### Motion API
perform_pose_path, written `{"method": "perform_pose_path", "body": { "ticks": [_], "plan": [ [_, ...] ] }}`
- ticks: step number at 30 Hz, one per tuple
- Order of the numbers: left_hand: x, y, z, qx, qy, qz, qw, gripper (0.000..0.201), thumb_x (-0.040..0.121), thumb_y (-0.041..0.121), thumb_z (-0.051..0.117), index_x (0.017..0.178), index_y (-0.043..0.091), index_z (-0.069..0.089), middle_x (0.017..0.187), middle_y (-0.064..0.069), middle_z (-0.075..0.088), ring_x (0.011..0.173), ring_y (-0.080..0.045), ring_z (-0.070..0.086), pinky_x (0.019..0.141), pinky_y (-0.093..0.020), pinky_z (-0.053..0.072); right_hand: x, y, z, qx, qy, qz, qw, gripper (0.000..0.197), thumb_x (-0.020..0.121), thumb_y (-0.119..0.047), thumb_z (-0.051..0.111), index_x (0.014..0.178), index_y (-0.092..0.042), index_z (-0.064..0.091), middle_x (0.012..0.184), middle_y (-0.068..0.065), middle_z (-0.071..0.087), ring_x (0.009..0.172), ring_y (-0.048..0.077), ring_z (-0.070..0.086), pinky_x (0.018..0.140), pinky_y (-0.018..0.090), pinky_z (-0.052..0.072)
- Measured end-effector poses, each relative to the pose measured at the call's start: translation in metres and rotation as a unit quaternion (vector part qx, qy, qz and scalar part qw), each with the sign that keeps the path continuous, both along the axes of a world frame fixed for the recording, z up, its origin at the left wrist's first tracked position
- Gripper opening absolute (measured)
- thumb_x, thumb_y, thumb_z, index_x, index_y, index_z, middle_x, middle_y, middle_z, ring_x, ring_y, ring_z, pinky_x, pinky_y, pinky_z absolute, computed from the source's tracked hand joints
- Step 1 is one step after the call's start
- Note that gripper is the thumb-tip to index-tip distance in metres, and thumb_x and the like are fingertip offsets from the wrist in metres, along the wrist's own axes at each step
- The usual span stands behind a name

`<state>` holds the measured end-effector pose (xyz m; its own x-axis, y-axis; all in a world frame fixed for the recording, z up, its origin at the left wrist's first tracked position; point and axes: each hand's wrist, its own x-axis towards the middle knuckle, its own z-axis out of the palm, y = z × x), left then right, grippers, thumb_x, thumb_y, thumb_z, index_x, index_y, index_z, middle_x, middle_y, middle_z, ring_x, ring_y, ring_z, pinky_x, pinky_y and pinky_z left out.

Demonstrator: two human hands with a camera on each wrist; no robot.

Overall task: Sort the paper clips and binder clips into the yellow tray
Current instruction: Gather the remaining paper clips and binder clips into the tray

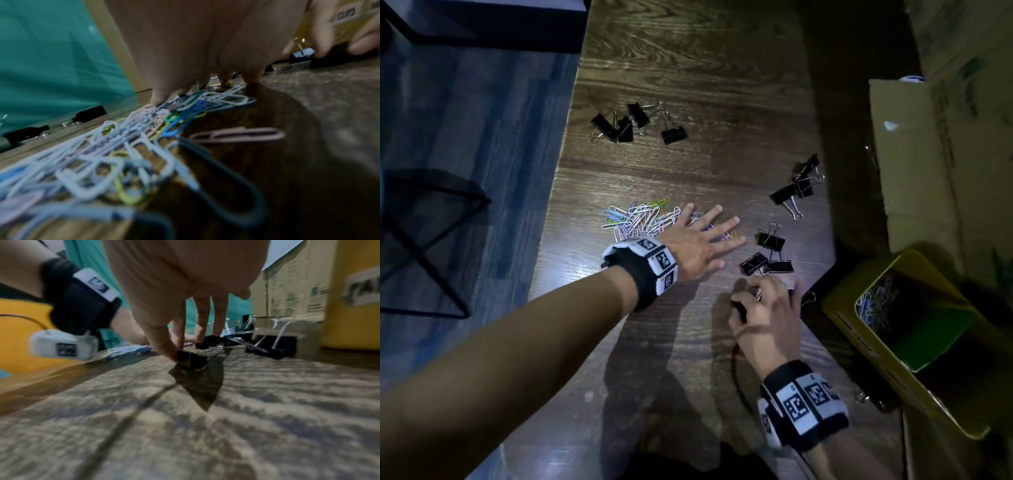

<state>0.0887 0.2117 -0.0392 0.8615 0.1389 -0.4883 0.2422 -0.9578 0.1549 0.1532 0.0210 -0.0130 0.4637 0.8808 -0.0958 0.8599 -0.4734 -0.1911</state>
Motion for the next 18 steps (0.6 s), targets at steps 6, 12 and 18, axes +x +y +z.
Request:
{"method": "perform_pose_path", "body": {
  "ticks": [6,12,18],
  "plan": [
    [-0.061,0.003,0.01,0.017,-0.086,0.027,0.996,0.056,0.094,0.052,0.023,0.146,0.037,0.011,0.158,0.006,0.001,0.145,-0.018,-0.001,0.112,-0.056,0.001,0.006,0.002,0.012,0.048,0.03,-0.023,0.998,0.019,0.068,-0.02,0.073,0.086,-0.02,0.071,0.092,0.004,0.056,0.092,0.022,0.049,0.09,0.041,0.04],
    [-0.088,0.055,0.008,-0.028,-0.121,0.341,0.932,0.059,0.096,0.049,0.027,0.148,0.03,0.007,0.158,-0.001,-0.002,0.145,-0.022,-0.006,0.114,-0.056,-0.001,-0.024,0.063,0.005,-0.034,0.153,0.052,0.986,0.077,0.082,-0.032,0.065,0.145,-0.008,0.028,0.149,0.019,0.027,0.139,0.034,0.022,0.115,0.044,0.025],
    [-0.074,0.018,-0.008,-0.058,-0.11,0.323,0.938,0.061,0.098,0.046,0.021,0.149,0.018,0.002,0.157,0.0,-0.007,0.143,-0.014,-0.015,0.112,-0.047,-0.013,0.0,0.112,-0.004,-0.168,0.159,0.119,0.966,0.133,0.063,-0.048,0.082,0.149,-0.015,-0.015,0.156,0.009,-0.024,0.143,0.027,-0.025,0.112,0.055,-0.011]
  ]
}}
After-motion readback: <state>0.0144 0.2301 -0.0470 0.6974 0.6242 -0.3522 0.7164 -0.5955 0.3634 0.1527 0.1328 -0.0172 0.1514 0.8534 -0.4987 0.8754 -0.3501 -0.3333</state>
